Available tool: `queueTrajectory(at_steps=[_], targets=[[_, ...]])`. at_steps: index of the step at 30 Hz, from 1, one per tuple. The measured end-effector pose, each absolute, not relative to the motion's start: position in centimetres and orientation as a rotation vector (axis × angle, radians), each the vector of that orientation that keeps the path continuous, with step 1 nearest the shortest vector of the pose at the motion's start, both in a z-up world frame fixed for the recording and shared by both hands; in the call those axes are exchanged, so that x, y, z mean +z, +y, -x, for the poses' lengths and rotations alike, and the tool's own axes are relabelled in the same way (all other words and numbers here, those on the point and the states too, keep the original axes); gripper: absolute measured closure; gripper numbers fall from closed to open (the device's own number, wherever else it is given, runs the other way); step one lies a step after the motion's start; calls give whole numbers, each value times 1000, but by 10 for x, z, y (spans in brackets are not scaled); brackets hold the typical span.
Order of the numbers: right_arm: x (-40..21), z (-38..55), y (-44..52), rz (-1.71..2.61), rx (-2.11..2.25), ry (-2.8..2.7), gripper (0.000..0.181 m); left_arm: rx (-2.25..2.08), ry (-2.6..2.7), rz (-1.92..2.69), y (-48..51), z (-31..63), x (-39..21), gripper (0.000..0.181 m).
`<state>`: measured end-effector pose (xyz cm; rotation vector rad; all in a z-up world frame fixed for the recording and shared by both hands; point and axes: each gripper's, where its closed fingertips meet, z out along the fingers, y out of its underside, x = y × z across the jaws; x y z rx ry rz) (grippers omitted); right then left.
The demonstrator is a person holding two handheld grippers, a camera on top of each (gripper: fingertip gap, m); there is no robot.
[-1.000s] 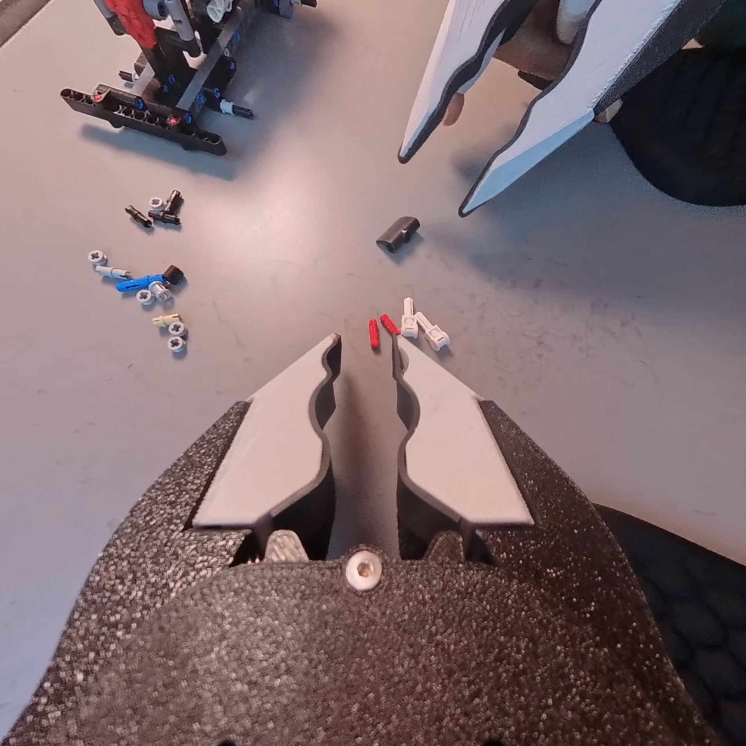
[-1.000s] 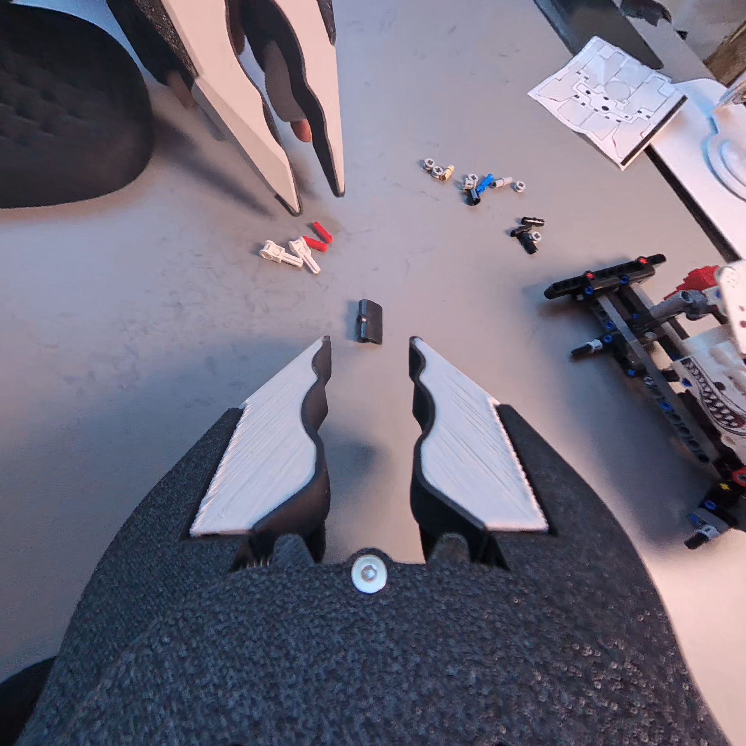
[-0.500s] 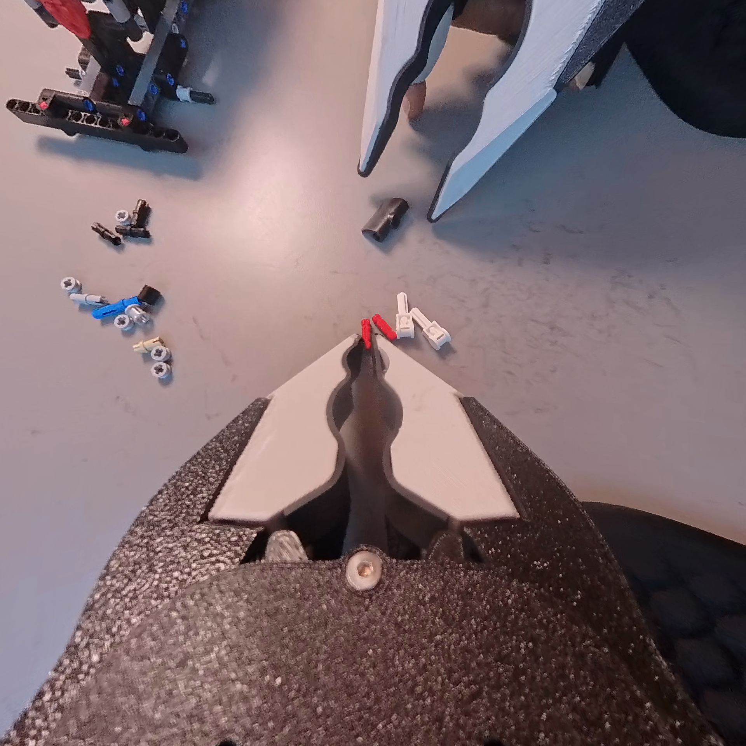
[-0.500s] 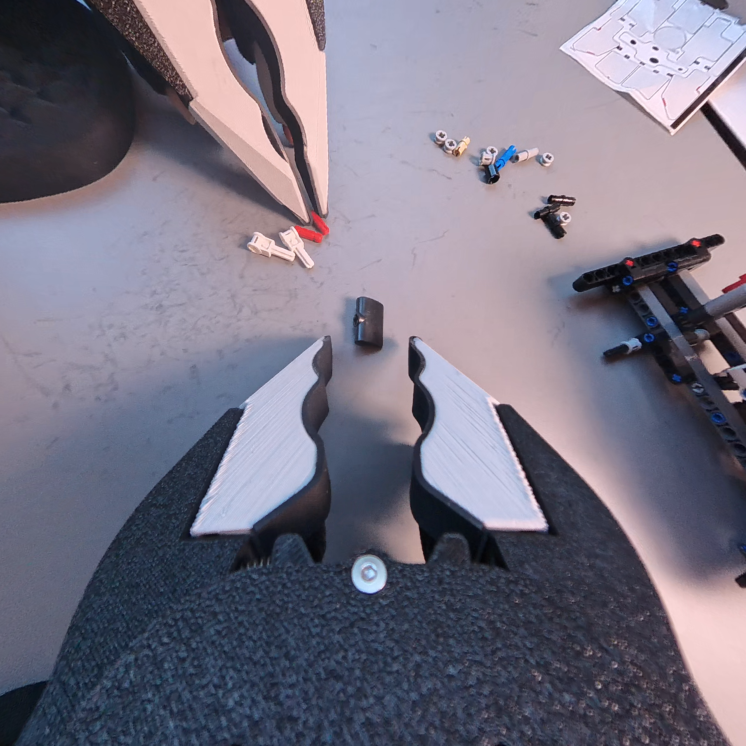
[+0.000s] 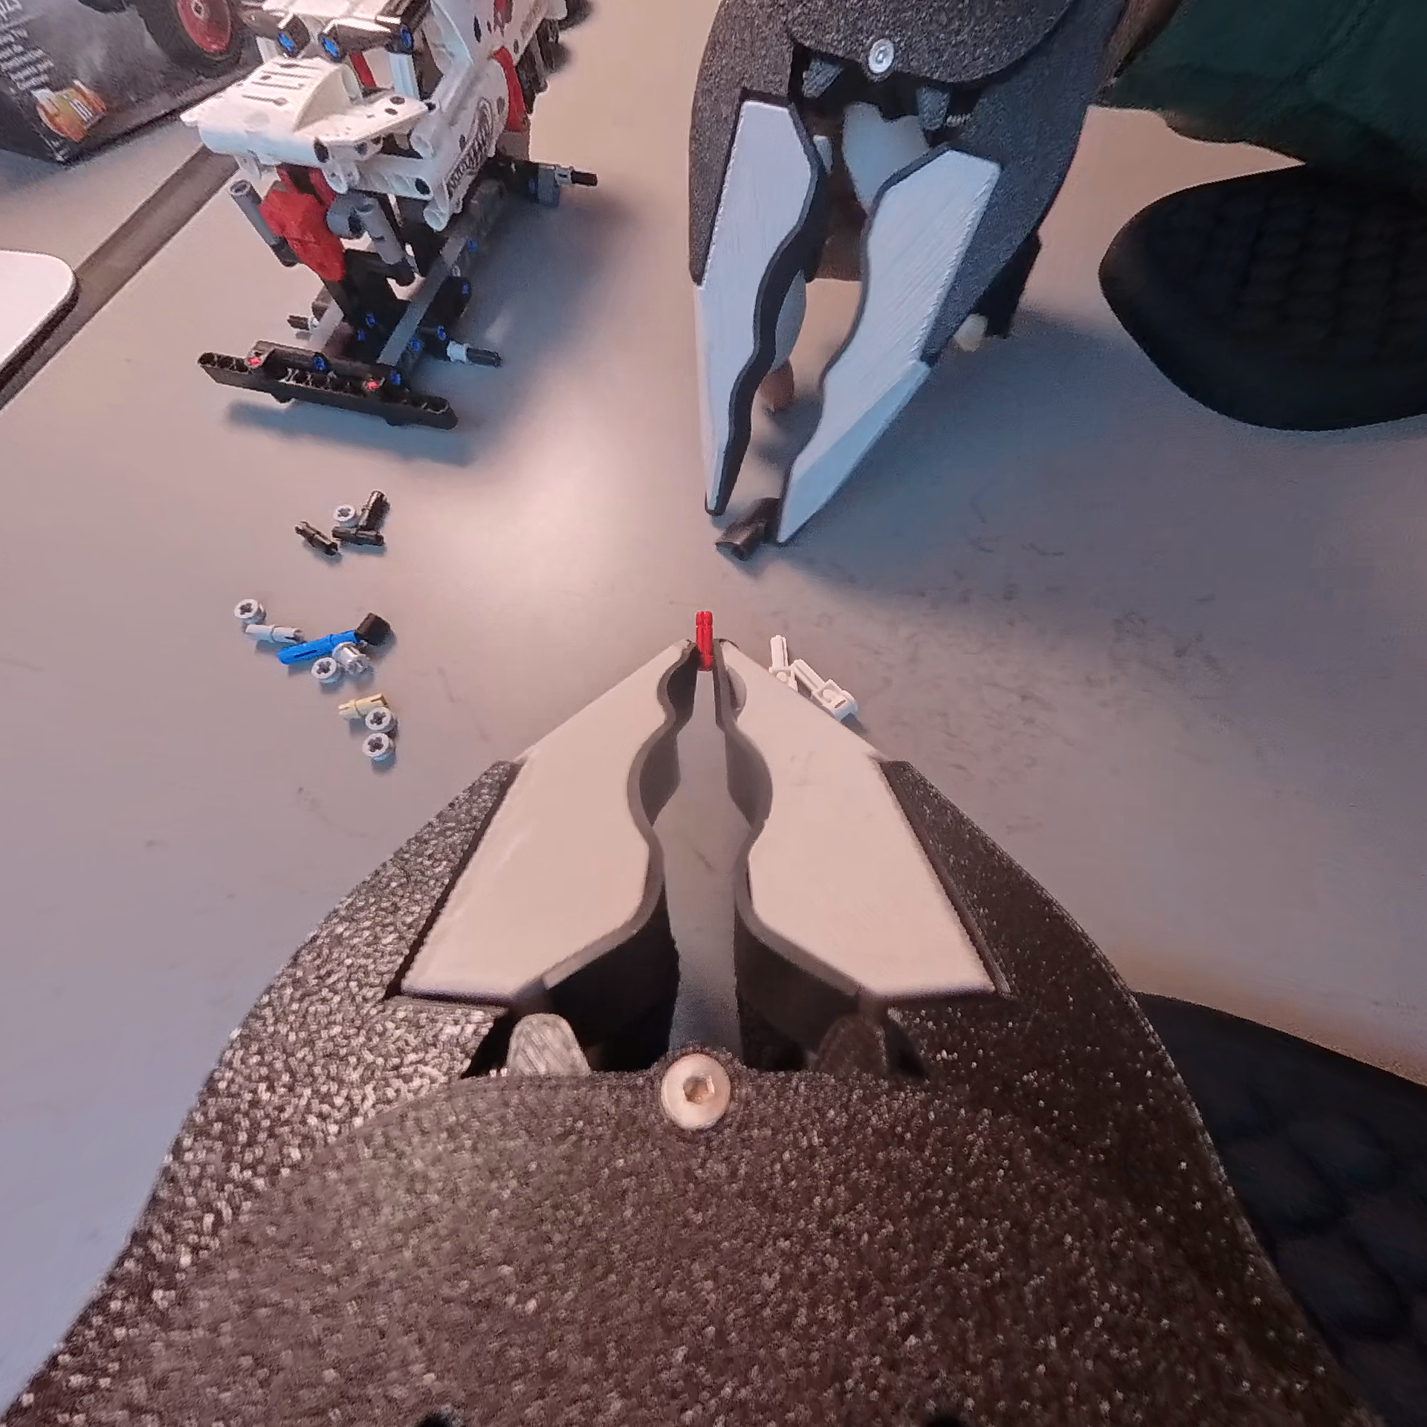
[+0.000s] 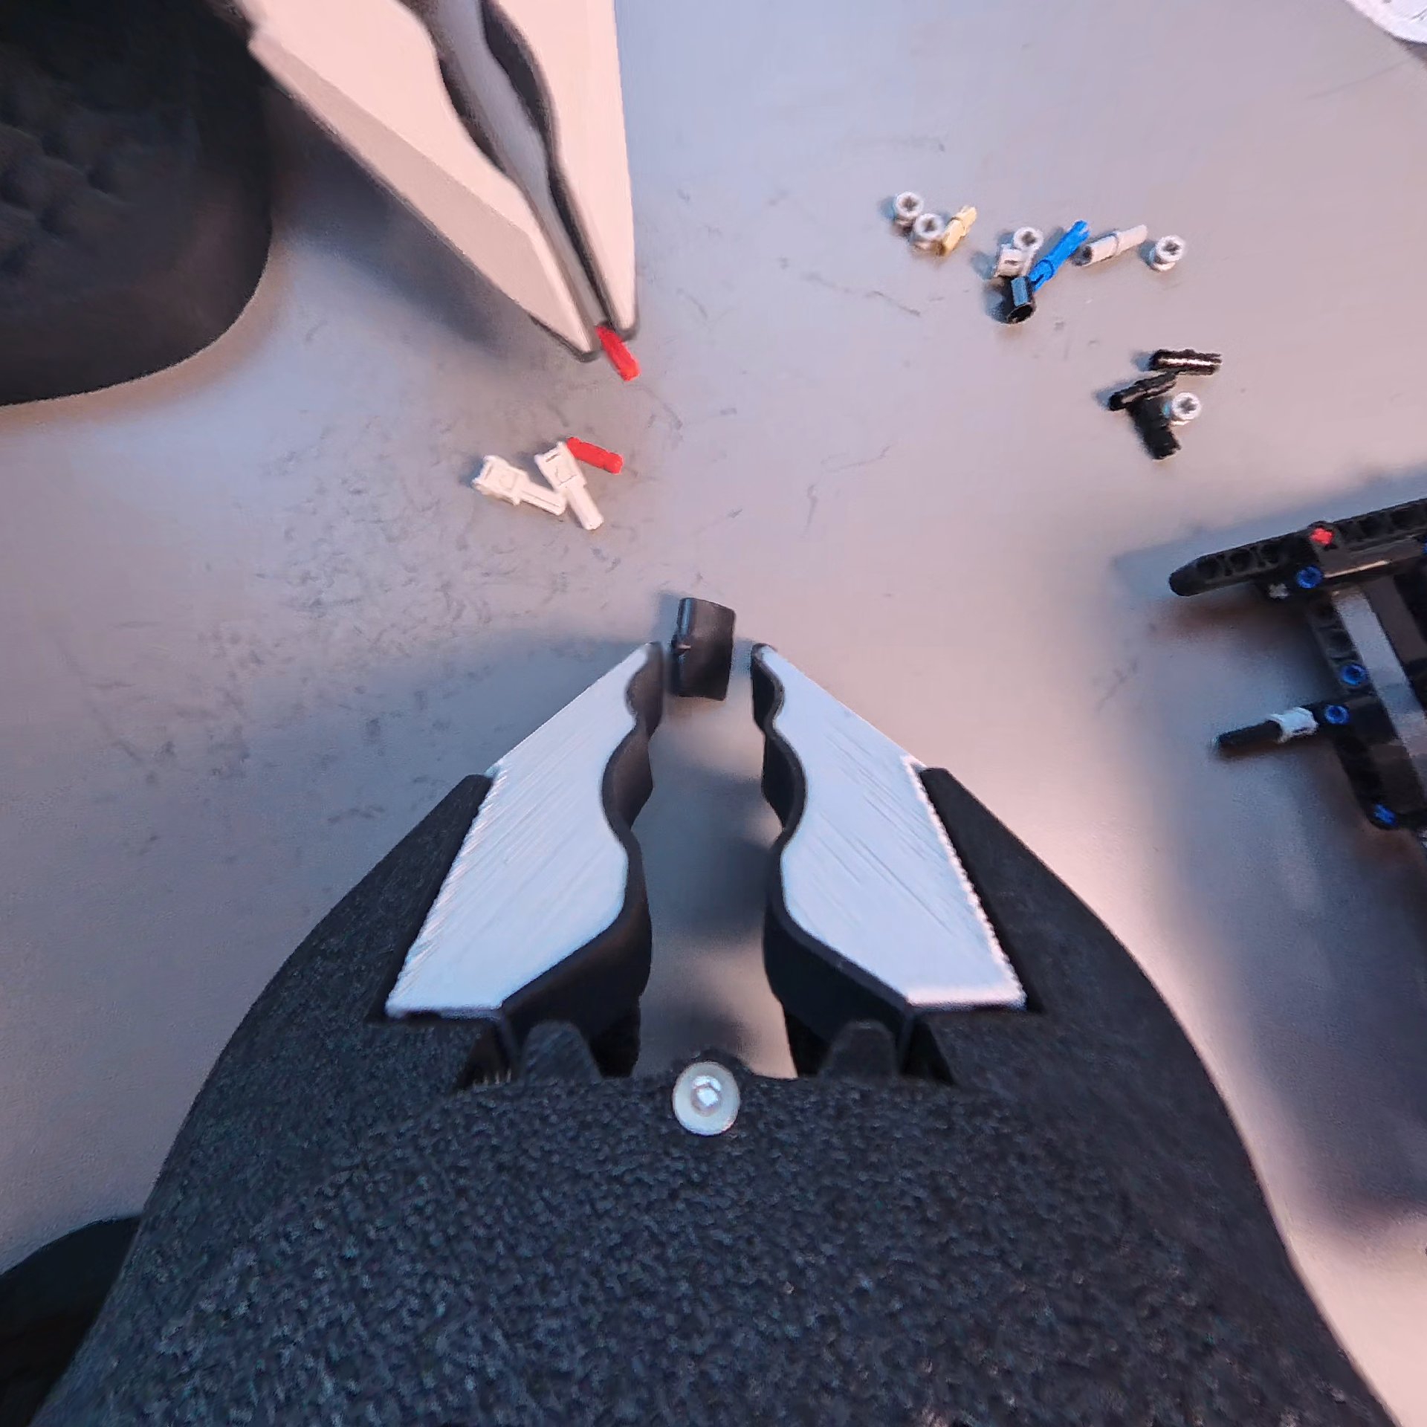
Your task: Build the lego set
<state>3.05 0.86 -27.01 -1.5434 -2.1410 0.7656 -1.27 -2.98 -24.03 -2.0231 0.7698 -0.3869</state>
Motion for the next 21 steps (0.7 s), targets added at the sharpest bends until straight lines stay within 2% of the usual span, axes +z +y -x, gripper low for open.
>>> queueTrajectory(at_steps=[7,14,21], targets=[[-263,-17,-2,1248,761,-2099,174,-471,804,1957,-37,-10,-231,180],[-215,-36,-29,1003,997,-1985,175,-598,807,1901,-47,-25,-217,180],[-214,-48,-33,994,1106,-2019,175,-684,830,1898,-53,-34,-217,180]])
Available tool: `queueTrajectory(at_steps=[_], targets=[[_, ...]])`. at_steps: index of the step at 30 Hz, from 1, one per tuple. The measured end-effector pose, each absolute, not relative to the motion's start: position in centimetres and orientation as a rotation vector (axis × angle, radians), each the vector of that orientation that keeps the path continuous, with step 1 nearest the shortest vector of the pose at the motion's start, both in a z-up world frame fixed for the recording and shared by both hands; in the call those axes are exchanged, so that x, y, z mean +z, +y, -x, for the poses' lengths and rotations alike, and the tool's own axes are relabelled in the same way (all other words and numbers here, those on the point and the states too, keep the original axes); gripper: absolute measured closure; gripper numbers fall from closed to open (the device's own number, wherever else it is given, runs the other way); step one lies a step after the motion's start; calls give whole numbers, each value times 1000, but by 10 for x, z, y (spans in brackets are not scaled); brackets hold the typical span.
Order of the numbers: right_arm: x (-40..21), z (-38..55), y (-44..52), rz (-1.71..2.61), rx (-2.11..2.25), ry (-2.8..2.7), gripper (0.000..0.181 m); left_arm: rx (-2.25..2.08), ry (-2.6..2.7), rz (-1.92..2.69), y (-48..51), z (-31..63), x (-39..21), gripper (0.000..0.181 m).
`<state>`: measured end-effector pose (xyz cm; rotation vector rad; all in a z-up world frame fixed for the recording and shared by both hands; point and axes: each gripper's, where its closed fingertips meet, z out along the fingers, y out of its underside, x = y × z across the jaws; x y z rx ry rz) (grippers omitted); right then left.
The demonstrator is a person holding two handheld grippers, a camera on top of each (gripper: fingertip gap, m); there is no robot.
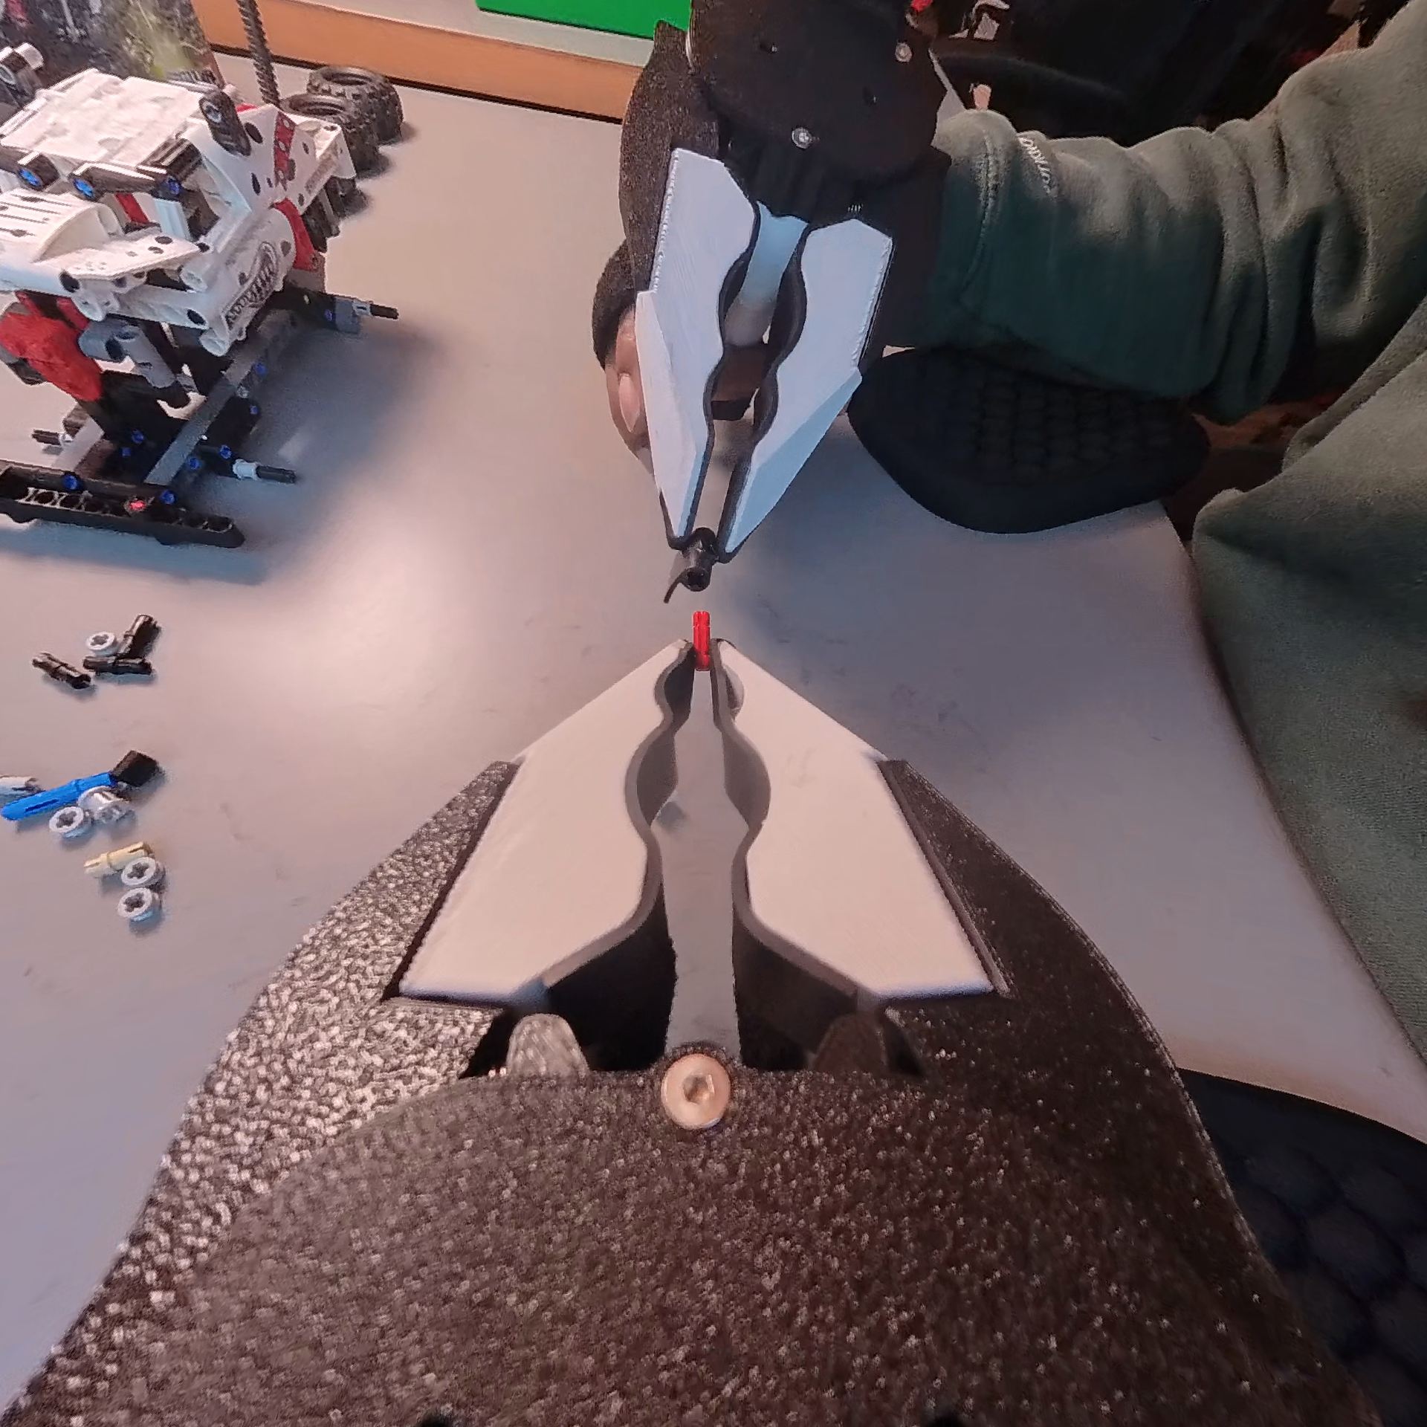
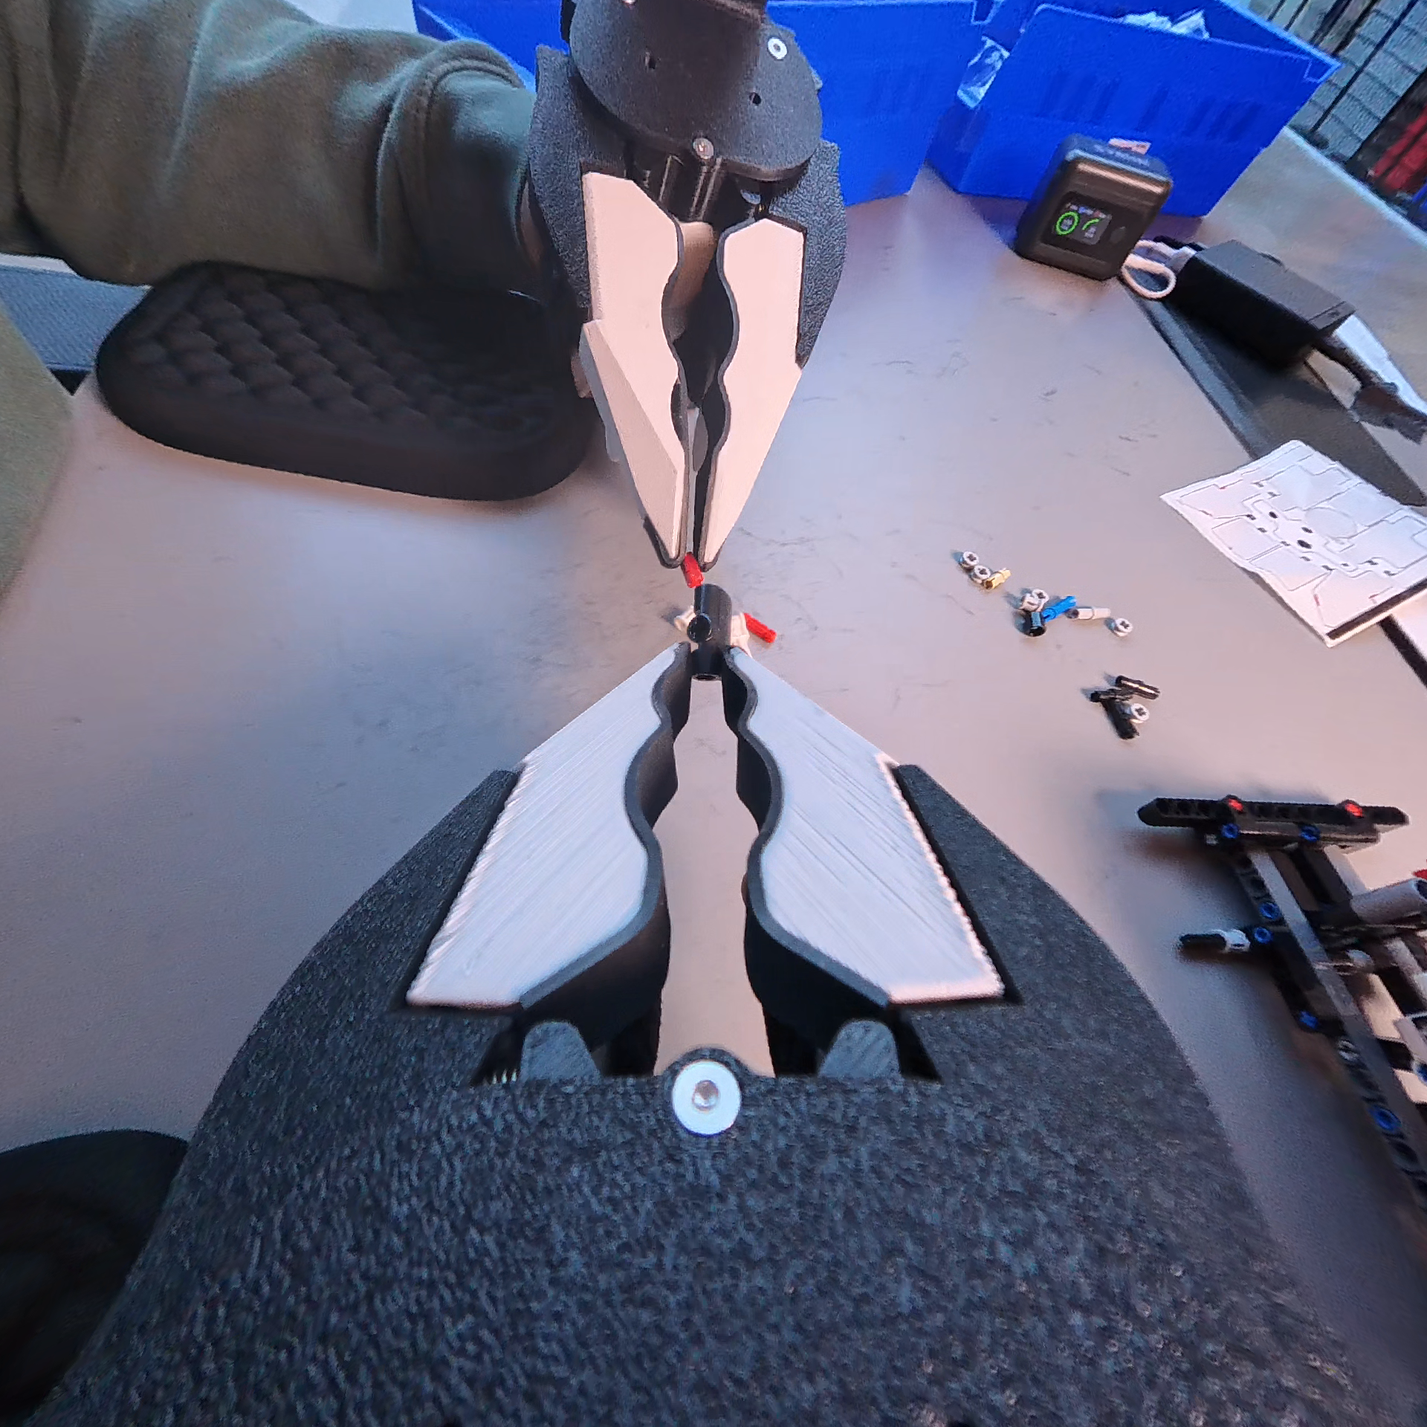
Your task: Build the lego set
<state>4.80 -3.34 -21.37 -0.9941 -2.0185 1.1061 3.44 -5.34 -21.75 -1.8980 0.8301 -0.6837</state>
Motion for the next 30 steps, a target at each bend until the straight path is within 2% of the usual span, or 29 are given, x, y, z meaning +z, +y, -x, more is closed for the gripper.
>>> queueTrajectory(at_steps=[30], targets=[[-261,-55,-56,879,817,-2282,175,-554,1062,2142,-70,-43,-269,180]])
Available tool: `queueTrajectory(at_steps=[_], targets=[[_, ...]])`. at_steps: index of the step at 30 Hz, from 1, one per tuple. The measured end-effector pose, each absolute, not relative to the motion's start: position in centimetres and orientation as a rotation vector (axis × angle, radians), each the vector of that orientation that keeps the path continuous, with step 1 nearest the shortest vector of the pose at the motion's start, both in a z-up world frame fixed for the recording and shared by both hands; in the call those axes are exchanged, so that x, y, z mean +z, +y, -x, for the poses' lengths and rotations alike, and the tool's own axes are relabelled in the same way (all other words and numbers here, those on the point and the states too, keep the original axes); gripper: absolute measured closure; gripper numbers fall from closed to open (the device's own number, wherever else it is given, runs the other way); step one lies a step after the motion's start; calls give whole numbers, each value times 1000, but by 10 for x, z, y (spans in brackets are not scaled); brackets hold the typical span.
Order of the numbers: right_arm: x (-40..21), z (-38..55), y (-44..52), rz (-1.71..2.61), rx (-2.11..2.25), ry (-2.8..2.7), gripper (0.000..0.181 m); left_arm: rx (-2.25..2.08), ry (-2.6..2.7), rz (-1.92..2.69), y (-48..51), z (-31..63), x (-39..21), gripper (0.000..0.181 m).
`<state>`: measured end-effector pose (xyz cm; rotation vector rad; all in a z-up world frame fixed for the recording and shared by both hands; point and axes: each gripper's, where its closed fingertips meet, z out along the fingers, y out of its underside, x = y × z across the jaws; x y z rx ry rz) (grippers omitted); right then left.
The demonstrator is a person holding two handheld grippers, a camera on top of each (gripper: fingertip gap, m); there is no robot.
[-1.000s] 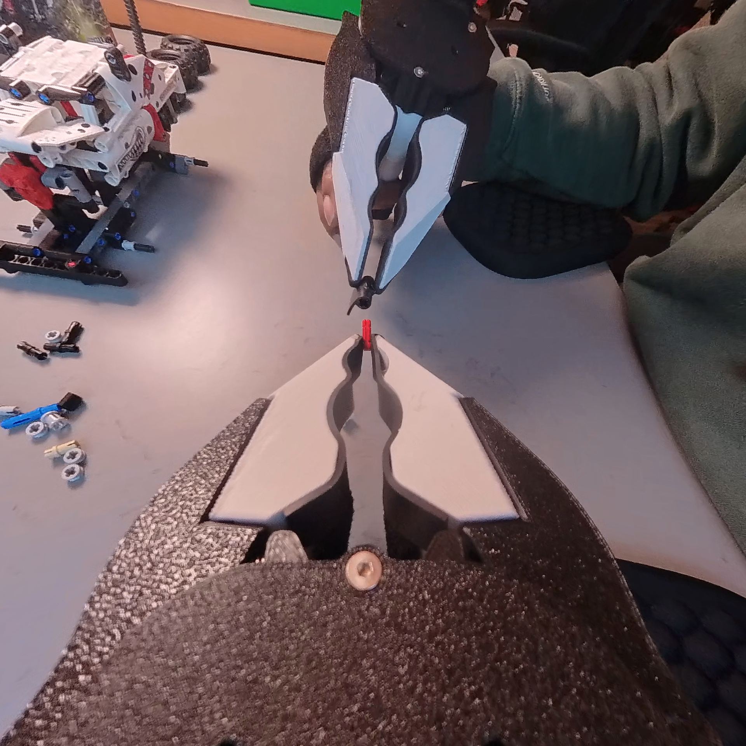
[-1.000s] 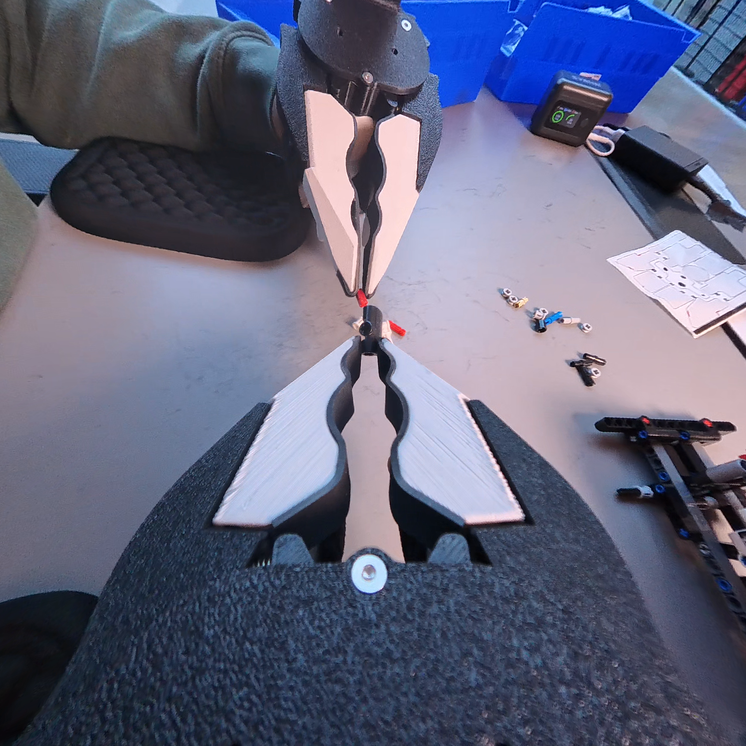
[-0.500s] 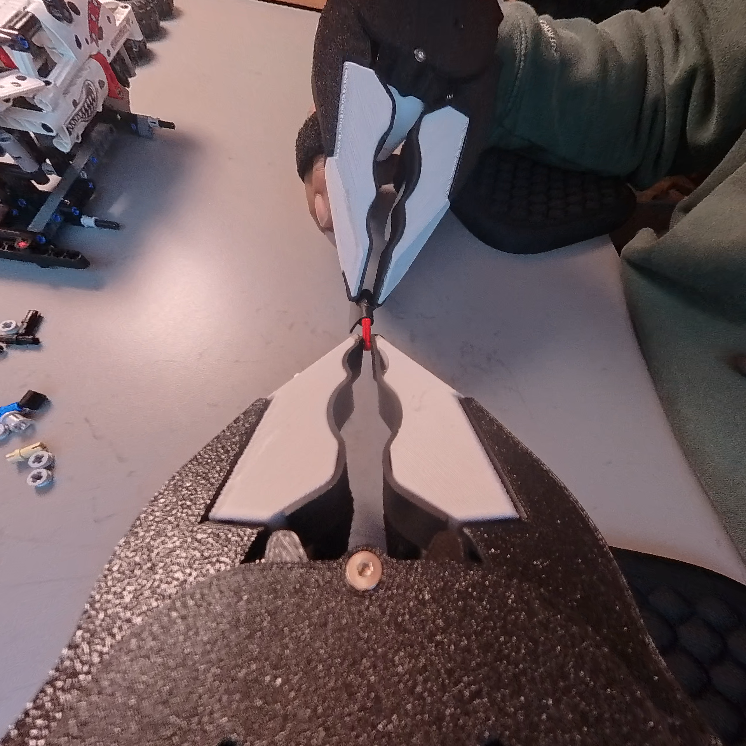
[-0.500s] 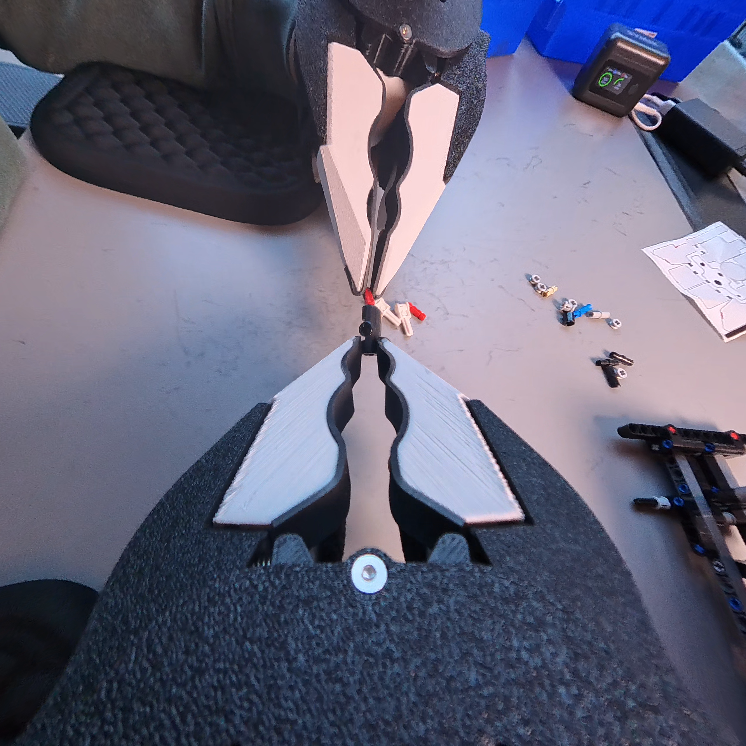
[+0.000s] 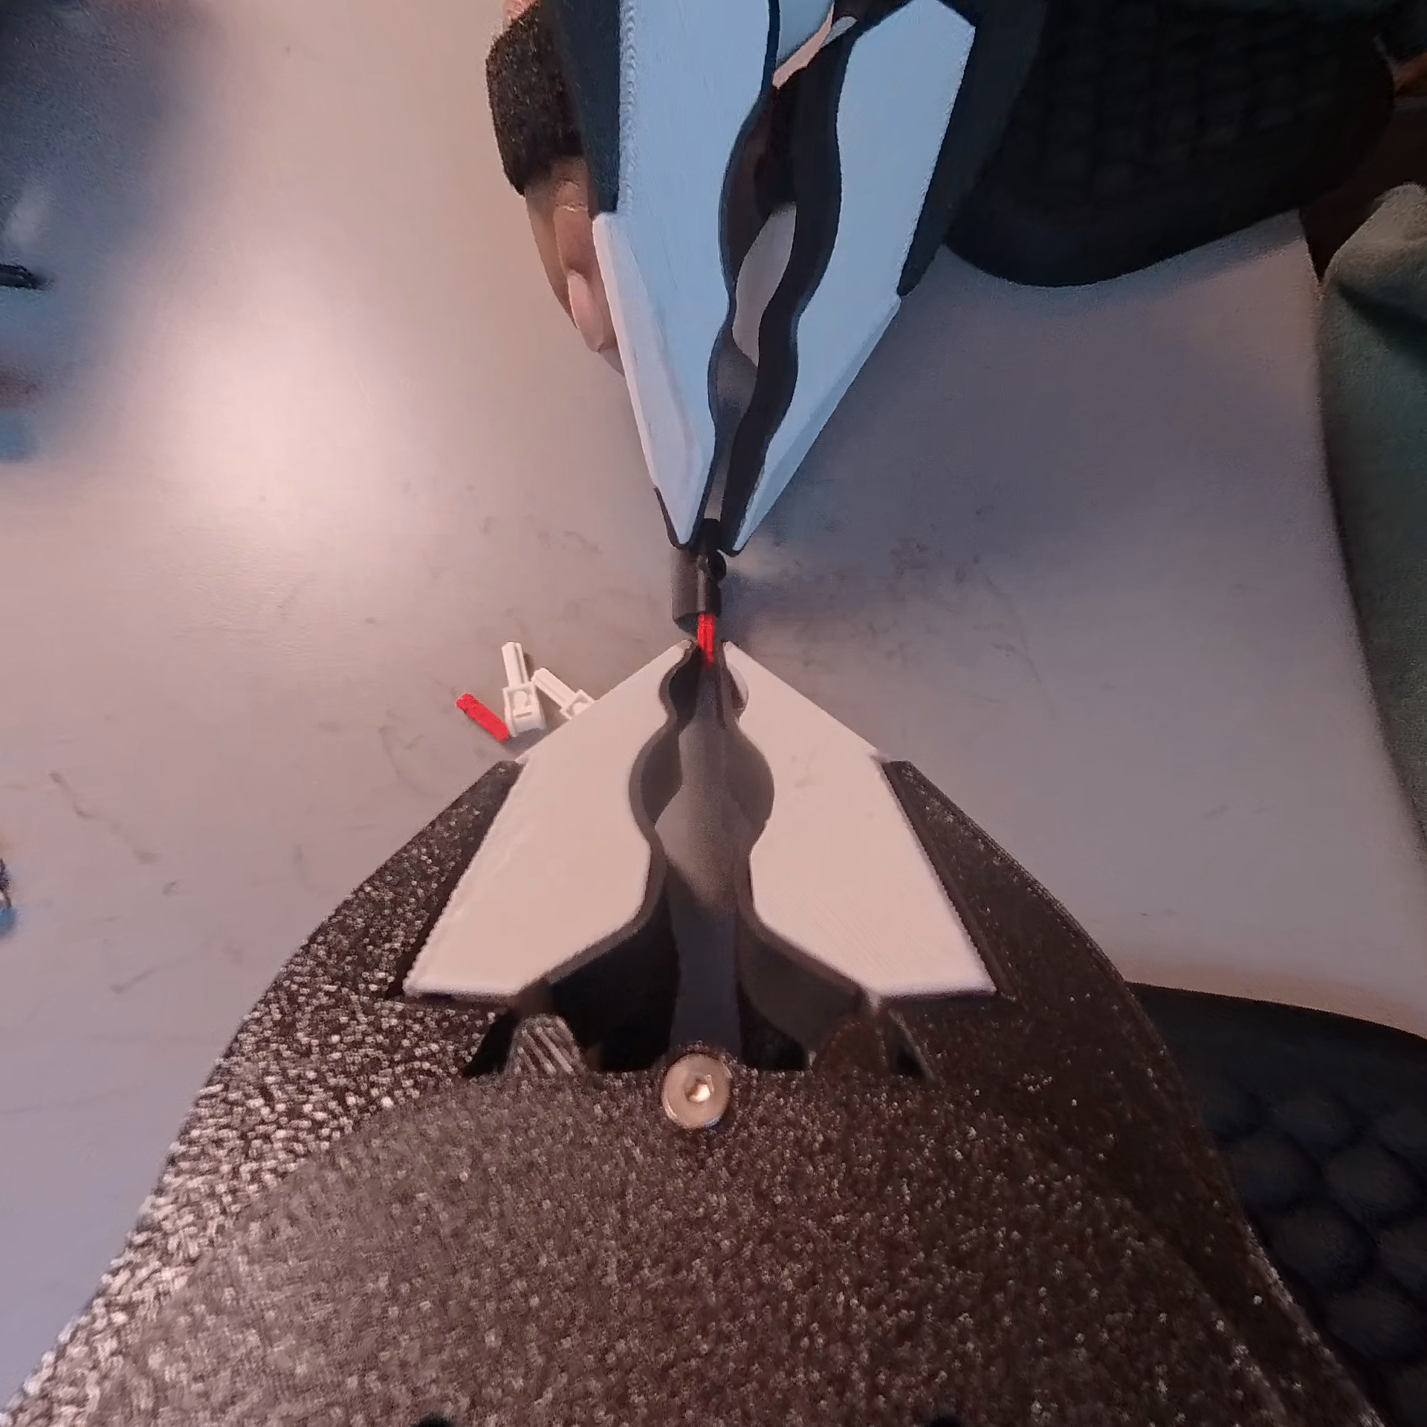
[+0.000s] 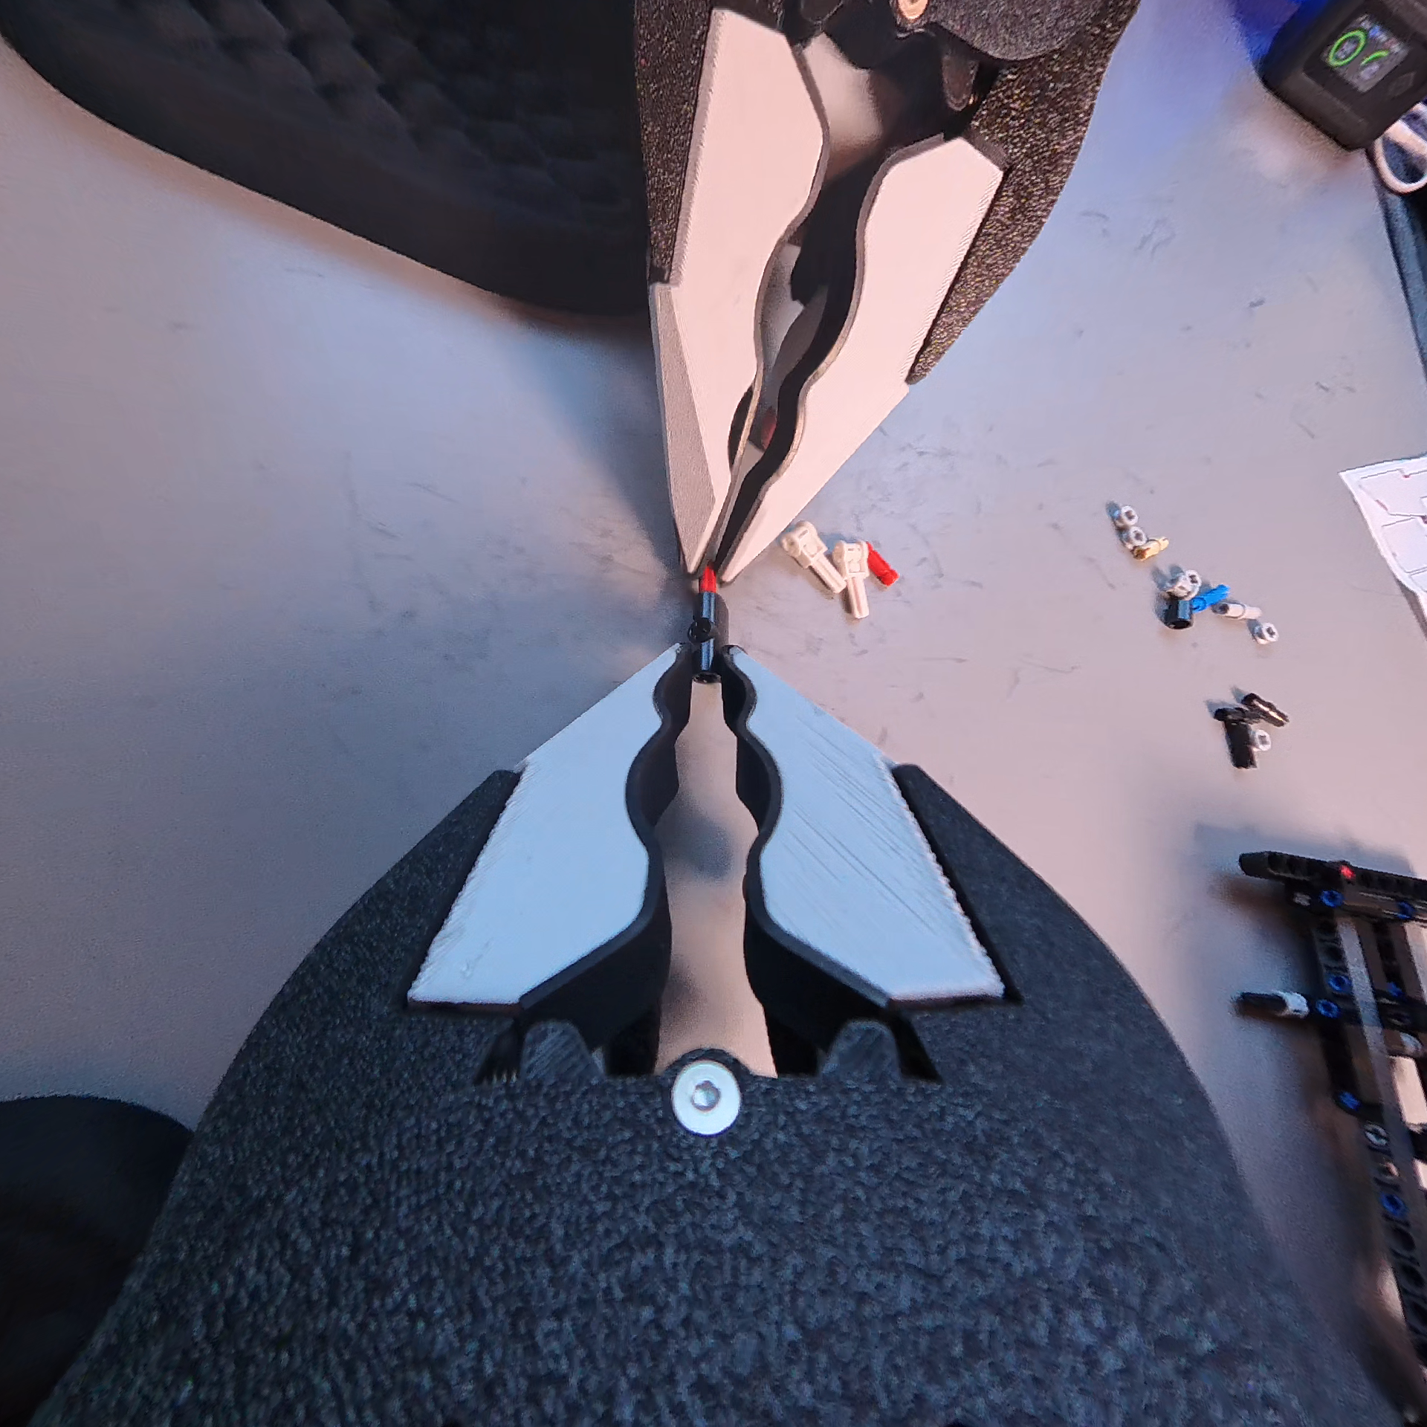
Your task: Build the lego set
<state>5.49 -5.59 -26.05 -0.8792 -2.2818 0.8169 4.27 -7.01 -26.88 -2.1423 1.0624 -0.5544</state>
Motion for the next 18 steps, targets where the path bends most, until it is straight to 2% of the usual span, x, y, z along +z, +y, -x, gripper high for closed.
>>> queueTrajectory(at_steps=[18], targets=[[-267,-49,-59,845,660,-2288,174,-514,1060,2169,-69,-42,-270,181]])
